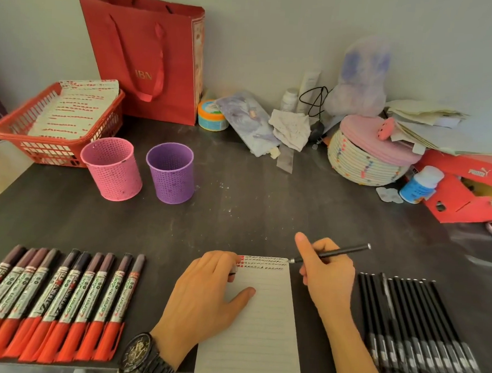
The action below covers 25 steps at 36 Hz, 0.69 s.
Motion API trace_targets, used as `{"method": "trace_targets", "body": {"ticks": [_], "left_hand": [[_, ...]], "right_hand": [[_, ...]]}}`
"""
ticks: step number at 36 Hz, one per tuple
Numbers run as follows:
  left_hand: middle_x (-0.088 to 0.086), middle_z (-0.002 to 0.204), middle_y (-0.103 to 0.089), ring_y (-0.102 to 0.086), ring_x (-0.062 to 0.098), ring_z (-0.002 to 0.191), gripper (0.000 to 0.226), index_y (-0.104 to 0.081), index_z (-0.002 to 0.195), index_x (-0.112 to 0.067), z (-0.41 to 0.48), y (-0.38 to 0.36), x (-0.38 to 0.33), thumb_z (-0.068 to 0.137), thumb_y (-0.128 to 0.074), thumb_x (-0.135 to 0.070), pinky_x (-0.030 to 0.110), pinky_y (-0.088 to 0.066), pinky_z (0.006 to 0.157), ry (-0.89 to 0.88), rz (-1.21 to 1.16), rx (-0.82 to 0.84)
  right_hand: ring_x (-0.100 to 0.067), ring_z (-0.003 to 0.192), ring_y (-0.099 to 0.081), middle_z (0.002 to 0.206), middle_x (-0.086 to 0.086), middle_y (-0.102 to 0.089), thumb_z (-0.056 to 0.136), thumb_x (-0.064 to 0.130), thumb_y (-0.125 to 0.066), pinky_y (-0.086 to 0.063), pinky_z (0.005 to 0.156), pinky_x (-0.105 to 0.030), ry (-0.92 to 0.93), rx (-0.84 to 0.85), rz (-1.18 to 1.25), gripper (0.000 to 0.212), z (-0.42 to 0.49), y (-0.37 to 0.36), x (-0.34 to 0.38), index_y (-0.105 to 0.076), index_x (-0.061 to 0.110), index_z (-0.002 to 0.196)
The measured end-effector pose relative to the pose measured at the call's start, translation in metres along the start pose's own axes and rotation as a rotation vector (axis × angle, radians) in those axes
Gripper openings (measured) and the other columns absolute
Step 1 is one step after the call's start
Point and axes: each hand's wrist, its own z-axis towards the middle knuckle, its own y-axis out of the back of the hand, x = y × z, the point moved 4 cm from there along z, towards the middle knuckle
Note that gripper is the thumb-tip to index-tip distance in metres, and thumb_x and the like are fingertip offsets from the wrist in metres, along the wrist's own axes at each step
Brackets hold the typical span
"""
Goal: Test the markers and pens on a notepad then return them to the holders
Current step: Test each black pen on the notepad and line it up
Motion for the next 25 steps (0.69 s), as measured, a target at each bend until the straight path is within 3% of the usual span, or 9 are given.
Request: {"method": "trace_targets", "body": {"ticks": [6,9,12,19,25], "left_hand": [[-0.024,0.107,-0.057,-0.048,-0.001,0.088,0.031,-0.025,0.085,-0.049,0.0,-0.003,0.001,0.081,-0.048,-0.07,0.005,-0.027,0.072,0.028,-0.004,0.034],[-0.024,0.107,-0.057,-0.048,0.001,0.088,0.025,-0.027,0.088,-0.057,0.001,-0.002,0.002,0.081,-0.047,-0.07,0.005,-0.027,0.071,0.032,-0.009,0.042],[-0.024,0.107,-0.057,-0.048,0.0,0.087,0.025,-0.026,0.088,-0.058,0.001,-0.003,0.002,0.081,-0.046,-0.071,0.005,-0.027,0.07,0.035,-0.006,0.043],[-0.022,0.1,-0.058,-0.047,0.0,0.085,0.037,-0.019,0.081,-0.047,0.0,-0.002,0.002,0.081,-0.049,-0.068,0.006,-0.029,0.069,0.025,0.012,0.016],[-0.022,0.099,-0.058,-0.046,-0.001,0.084,0.039,-0.015,0.084,-0.048,0.0,0.0,0.001,0.08,-0.05,-0.067,0.006,-0.028,0.068,0.018,0.003,-0.007]], "right_hand": [[-0.005,0.041,-0.056,0.047,-0.002,-0.06,0.091,0.022,-0.07,-0.044,0.048,-0.014,0.039,-0.031,-0.088,0.036,0.001,0.0,-0.009,-0.053,0.019,0.059],[-0.005,0.042,-0.059,0.05,-0.001,-0.063,0.091,0.022,-0.068,-0.045,0.051,-0.019,0.031,-0.009,-0.143,0.032,0.002,-0.002,-0.01,-0.056,0.015,0.062],[-0.005,0.043,-0.061,0.05,0.0,-0.064,0.091,0.022,-0.068,-0.044,0.048,-0.014,0.041,0.0,-0.16,0.033,0.002,-0.003,-0.011,-0.056,0.017,0.061],[-0.007,0.047,-0.065,0.049,-0.002,-0.059,0.09,0.02,-0.068,-0.046,0.046,-0.012,0.035,0.016,-0.165,0.033,0.005,-0.007,-0.015,-0.053,0.019,0.061],[-0.007,0.046,-0.063,0.05,0.003,-0.062,0.091,0.023,-0.066,-0.047,0.049,-0.012,0.058,0.007,-0.182,0.031,0.004,-0.007,-0.016,-0.054,0.021,0.062]]}}
